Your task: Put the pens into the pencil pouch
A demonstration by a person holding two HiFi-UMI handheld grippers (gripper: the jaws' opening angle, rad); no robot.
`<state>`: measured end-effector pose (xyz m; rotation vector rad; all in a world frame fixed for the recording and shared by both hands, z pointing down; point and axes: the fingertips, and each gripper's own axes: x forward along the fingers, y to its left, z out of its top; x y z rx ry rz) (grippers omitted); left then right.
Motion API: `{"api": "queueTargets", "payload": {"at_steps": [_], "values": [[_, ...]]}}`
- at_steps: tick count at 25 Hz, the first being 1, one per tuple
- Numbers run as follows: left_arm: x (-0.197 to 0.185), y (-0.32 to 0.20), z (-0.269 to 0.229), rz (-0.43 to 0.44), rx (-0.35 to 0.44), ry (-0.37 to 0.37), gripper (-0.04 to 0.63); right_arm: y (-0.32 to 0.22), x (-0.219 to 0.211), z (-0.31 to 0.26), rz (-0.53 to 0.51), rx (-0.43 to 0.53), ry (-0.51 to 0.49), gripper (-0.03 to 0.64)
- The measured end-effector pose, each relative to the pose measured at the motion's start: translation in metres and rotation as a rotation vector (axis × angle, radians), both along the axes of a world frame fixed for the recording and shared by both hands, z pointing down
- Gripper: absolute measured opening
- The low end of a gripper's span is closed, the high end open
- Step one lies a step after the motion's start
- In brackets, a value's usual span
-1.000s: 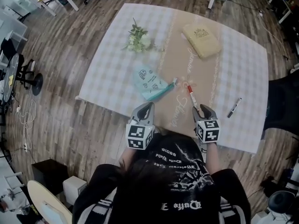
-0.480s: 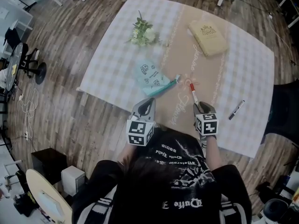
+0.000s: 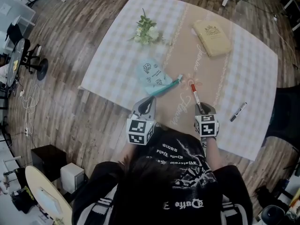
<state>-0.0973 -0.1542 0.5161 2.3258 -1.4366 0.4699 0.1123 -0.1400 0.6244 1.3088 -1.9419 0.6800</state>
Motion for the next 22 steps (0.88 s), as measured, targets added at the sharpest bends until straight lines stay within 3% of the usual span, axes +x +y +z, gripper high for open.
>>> {"api": "queueTargets", "payload": {"at_steps": [5, 9, 15, 20, 22], "values": [[0.001, 0.001, 0.001, -0.001, 0.003, -0.005, 0.02, -0.001, 0.001, 0.001, 0.005, -0.009, -0.016, 0.077], [0.001, 0.001, 0.005, 0.011, 0.005, -0.025, 0.02, -0.005, 0.002, -0.011, 0.052, 0.036, -0.056, 0.075], [0.003, -0.007, 0.021, 0.042, -0.053, -0.085, 0.021, -0.007, 0.005, -0.034, 0.072, 0.092, -0.107, 0.075], [0.009, -0.011, 0.023, 0.054, -0.09, -0.068, 0.026, 0.0, -0.001, -0.047, 0.05, 0.097, -0.168, 0.075], [0.01, -0.012, 0.028, 0.086, -0.104, -0.102, 0.093, 0.004, -0.004, -0.049, 0.037, 0.087, -0.186, 0.075]]}}
